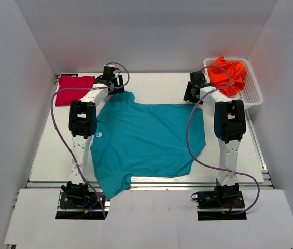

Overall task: Fold and stack the t-shirts
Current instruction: Flatten out the tshirt

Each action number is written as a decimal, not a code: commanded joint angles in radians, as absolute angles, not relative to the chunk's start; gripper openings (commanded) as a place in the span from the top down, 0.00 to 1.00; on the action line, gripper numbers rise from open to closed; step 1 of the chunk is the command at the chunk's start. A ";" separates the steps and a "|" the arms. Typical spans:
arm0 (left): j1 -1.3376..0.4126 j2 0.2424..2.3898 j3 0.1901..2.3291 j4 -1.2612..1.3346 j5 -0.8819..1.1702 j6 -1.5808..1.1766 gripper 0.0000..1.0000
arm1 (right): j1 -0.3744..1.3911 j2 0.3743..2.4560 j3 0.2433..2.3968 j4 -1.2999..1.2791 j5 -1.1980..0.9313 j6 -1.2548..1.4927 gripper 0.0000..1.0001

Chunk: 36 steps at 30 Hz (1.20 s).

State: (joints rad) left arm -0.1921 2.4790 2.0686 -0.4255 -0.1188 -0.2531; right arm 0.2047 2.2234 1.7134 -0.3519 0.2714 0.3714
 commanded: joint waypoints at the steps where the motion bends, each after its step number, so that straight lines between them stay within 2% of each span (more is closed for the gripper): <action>1: -0.193 2.479 2.048 -0.457 -0.114 -0.276 0.07 | 0.187 2.230 1.761 -0.412 0.302 0.373 0.38; 3: -0.193 2.470 2.001 -0.436 -0.132 -0.276 0.07 | 0.186 2.221 1.731 -0.400 0.299 0.371 0.40; 4: -0.193 2.456 1.990 -0.436 -0.132 -0.276 0.07 | 0.184 2.221 1.720 -0.397 0.298 0.367 0.44; 6: -0.193 2.447 1.980 -0.436 -0.146 -0.287 0.07 | 0.186 2.218 1.700 -0.396 0.293 0.362 0.63; 7: -0.193 2.447 1.980 -0.436 -0.146 -0.287 0.07 | 0.183 2.217 1.700 -0.390 0.296 0.354 0.84; 9: -0.193 2.447 1.980 -0.445 -0.146 -0.287 0.10 | 0.184 2.218 1.719 -0.388 0.282 0.339 1.00; 16: -0.193 2.436 1.971 -0.445 -0.169 -0.296 0.10 | 0.192 2.111 1.718 -0.270 0.262 0.259 1.00; 25: -0.193 2.427 1.951 -0.436 -0.213 -0.305 0.12 | 0.193 2.037 1.644 -0.178 0.353 0.270 1.00; 27: -0.193 2.427 1.951 -0.436 -0.213 -0.305 0.31 | 0.195 2.022 1.618 -0.152 0.321 0.262 1.00; 28: -0.193 2.427 1.951 -0.436 -0.178 -0.305 0.48 | 0.192 1.991 1.594 -0.111 0.308 0.258 1.00; 29: -0.193 2.427 1.941 -0.404 -0.151 -0.305 0.89 | 0.195 1.980 1.580 -0.103 0.286 0.253 1.00; 30: -0.193 2.427 1.940 -0.385 -0.123 -0.296 0.95 | 0.195 1.971 1.574 -0.095 0.284 0.253 1.00; 31: -0.193 2.427 1.928 -0.362 -0.050 -0.285 0.95 | 0.195 1.962 1.566 -0.097 0.273 0.256 1.00; 32: -0.193 2.427 1.919 -0.330 -0.028 -0.273 0.78 | 0.196 1.957 1.562 -0.103 0.270 0.255 1.00; 35: -0.193 2.427 1.907 -0.298 0.008 -0.273 0.60 | 0.193 1.962 1.555 -0.121 0.256 0.247 1.00; 36: -0.193 2.427 1.898 -0.267 0.017 -0.273 0.46 | 0.192 1.970 1.568 -0.139 0.253 0.241 1.00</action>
